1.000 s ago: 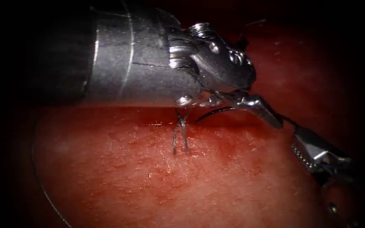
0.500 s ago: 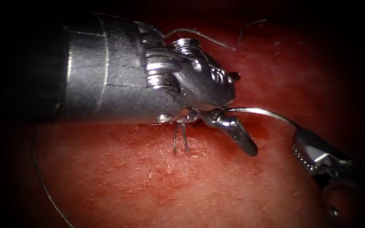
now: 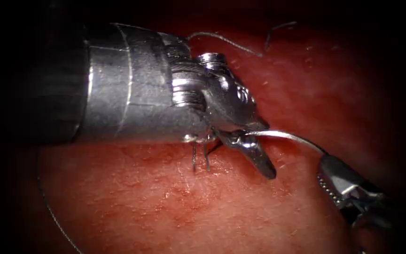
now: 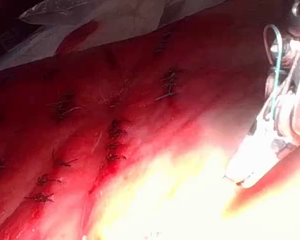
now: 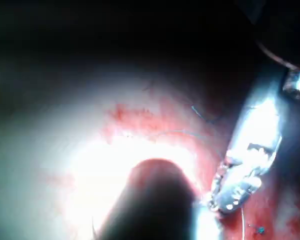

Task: Wound Closure

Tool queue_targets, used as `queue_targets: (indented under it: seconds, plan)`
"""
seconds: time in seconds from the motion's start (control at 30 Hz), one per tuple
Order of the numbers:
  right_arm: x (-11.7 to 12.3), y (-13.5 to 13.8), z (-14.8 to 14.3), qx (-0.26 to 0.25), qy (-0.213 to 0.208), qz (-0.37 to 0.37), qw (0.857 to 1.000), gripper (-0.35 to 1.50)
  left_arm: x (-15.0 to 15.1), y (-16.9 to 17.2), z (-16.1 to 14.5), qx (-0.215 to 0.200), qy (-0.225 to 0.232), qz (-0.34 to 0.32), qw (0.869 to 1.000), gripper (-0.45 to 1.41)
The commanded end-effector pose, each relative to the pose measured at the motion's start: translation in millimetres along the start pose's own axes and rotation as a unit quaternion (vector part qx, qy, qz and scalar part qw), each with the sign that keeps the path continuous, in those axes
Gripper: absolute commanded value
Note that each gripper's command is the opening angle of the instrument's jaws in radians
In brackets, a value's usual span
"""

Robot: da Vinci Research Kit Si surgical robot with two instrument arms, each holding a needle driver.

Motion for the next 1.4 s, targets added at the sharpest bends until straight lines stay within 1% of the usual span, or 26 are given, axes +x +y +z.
queue_targets:
  seconds: [0.03, 0.07, 0.17, 0.2, 0.23, 0.27, 0.3, 0.5, 0.53, 0.57, 0.6, 0.63, 0.67, 0.7, 0.73, 0.8, 0.83, 0.93, 0.97, 1.0, 1.03, 1.13, 1.23, 1.27, 1.33, 1.4]
  plan:
    - [0.7, -0.5, 0.5, 0.0, 0.001, -0.001, 1.0, -0.35, 0.7, -0.4, 0.4, 0.003, 0.001, 0.001, 1.0, 0.37]
    - [0.8, -0.5, 0.5, 0.0, 0.001, -0.001, 1.0, -0.35, 0.8, -0.5, 0.3, 0.006, -0.001, 0.002, 1.0, 0.39]
    - [0.9, -0.4, 0.6, 0.0, 0.002, -0.004, 1.0, -0.35, 0.7, -0.5, 0.2, 0.009, -0.004, -0.002, 1.0, 0.25]
    - [0.9, -0.4, 0.6, 0.0, 0.002, -0.004, 1.0, -0.35, 0.7, -0.5, 0.2, 0.009, -0.004, -0.002, 1.0, 0.25]
    - [0.9, -0.5, 0.6, 0.0, 0.001, -0.004, 1.0, -0.35, 0.7, -0.5, 0.1, 0.009, -0.004, -0.002, 1.0, 0.12]
    - [0.9, -0.5, 0.5, 0.0, 0.001, -0.004, 1.0, -0.35, 0.7, -0.5, 0.1, 0.008, -0.004, -0.001, 1.0, -0.08]
    - [0.9, -0.5, 0.5, 0.0, 0.001, -0.004, 1.0, -0.35, 0.6, -0.6, 0.1, 0.009, -0.003, -0.019, 1.0, -0.45]
    - [0.8, -0.4, 0.5, -0.001, 0.0, -0.003, 1.0, -0.35, 0.1, -0.7, -0.3, 0.003, -0.014, -0.049, 0.999, -0.45]
    - [0.7, 0.0, 0.4, -0.001, -0.004, 0.066, 0.998, 0.59, -0.2, -0.8, -0.7, 0.005, -0.017, -0.073, 0.997, -0.45]
    - [0.6, 0.1, 0.4, -0.009, -0.007, 0.113, 0.994, 0.88, -0.2, -0.9, -0.9, 0.009, -0.018, -0.075, 0.997, -0.45]
    - [0.6, 0.1, 0.4, -0.009, -0.007, 0.113, 0.994, 0.88, -0.2, -0.9, -0.9, 0.009, -0.018, -0.075, 0.997, -0.45]
    - [0.6, 0.2, 0.3, -0.024, -0.012, 0.158, 0.987, 1.05, -0.3, -1.0, -1.0, 0.013, -0.019, -0.081, 0.996, -0.45]
    - [0.6, 0.2, 0.2, -0.035, -0.017, 0.17, 0.985, 1.1, -0.3, -1.0, -1.0, 0.015, -0.017, -0.09, 0.996, -0.45]
    - [0.7, 0.3, 0.1, -0.041, -0.021, 0.177, 0.983, 1.1, -0.3, -1.0, -1.0, 0.017, -0.01, -0.091, 0.996, -0.45]
    - [0.7, 0.4, 0.0, -0.048, -0.027, 0.217, 0.975, 1.1, -0.3, -1.1, -1.1, 0.025, 0.008, -0.093, 0.995, -0.45]
    - [0.8, 0.5, -0.1, -0.049, -0.029, 0.238, 0.97, 1.11, -0.2, -1.2, -1.2, 0.026, 0.02, -0.095, 0.995, -0.45]
    - [0.7, 0.6, -0.1, -0.05, -0.031, 0.25, 0.967, 1.21, -0.2, -1.4, -1.2, 0.027, 0.034, -0.096, 0.994, -0.45]
    - [0.7, 0.9, -0.4, -0.054, -0.036, 0.327, 0.943, 1.45, -0.2, -1.8, -1.6, 0.032, 0.064, -0.108, 0.992, -0.45]
    - [1.0, 1.0, -0.5, -0.057, -0.036, 0.374, 0.925, 1.48, -0.3, -1.9, -1.8, 0.031, 0.086, -0.112, 0.989, -0.45]
    - [1.0, 1.0, -0.5, -0.057, -0.036, 0.374, 0.925, 1.48, -0.3, -1.9, -1.8, 0.031, 0.086, -0.112, 0.989, -0.45]
    - [1.3, 1.1, -0.9, -0.057, -0.03, 0.385, 0.921, 1.48, -0.5, -1.9, -1.9, 0.028, 0.107, -0.112, 0.988, -0.45]
    - [1.5, 1.1, -1.3, -0.057, -0.021, 0.396, 0.916, 1.48, -0.8, -1.8, -2.0, 0.03, 0.118, -0.115, 0.986, -0.45]
    - [1.2, 1.1, -1.5, -0.054, 0.001, 0.43, 0.901, 1.33, -1.6, -1.3, -2.5, 0.027, 0.145, -0.116, 0.982, -0.45]
    - [0.4, 1.3, -1.3, -0.053, 0.003, 0.454, 0.889, 1.32, -2.3, -0.9, -2.9, 0.02, 0.174, -0.122, 0.977, -0.45]
    - [0.0, 1.3, -1.1, -0.055, 0.003, 0.46, 0.886, 1.32, -2.7, -0.8, -3.1, 0.017, 0.185, -0.123, 0.975, -0.45]
    - [-1.6, 1.4, -0.4, -0.057, 0.026, 0.481, 0.874, 1.35, -4.1, -0.2, -3.8, 0.019, 0.207, -0.124, 0.97, -0.45]
